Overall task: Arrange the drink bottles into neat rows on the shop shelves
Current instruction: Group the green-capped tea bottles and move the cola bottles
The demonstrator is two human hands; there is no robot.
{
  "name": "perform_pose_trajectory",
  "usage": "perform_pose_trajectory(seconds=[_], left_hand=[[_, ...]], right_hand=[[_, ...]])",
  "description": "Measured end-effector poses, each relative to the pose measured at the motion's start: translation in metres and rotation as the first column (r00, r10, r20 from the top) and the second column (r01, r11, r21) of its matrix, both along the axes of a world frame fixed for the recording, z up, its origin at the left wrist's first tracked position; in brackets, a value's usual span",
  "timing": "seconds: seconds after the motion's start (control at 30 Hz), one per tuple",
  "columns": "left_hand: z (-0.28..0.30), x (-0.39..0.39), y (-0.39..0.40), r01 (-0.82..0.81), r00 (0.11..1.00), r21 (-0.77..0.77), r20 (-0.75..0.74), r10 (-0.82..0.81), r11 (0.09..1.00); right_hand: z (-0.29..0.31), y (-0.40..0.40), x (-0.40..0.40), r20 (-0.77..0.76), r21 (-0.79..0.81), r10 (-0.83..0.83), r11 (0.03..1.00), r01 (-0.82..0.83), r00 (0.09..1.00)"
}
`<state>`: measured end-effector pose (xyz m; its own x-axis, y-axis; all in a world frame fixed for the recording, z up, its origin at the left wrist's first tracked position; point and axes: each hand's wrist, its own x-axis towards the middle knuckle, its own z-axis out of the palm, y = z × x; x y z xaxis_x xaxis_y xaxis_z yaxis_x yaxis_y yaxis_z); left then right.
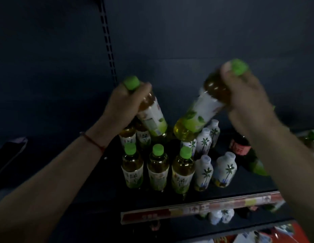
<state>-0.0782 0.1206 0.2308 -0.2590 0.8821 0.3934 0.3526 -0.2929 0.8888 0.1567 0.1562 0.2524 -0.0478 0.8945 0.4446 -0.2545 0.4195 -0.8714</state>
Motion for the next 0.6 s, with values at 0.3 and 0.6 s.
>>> perform_pose_trajectory(seconds=[0.3, 0.6], left_hand=[[-0.061, -0.023, 0.068, 0.243, 0.882, -0.334, -0.315, -0.351, 0.910], [-0.100, -0.035, 0.078, 0.243, 0.799, -0.476, -0.396, -0.453, 0.845]], right_hand=[[-0.083, 0.062, -0.054, 0.620, -0.239, 0.295, 0.954, -0.182, 0.727], [-0.125, 0.076, -0.057, 0.769, -0.291, 0.347, 0.938, -0.188, 0.537]])
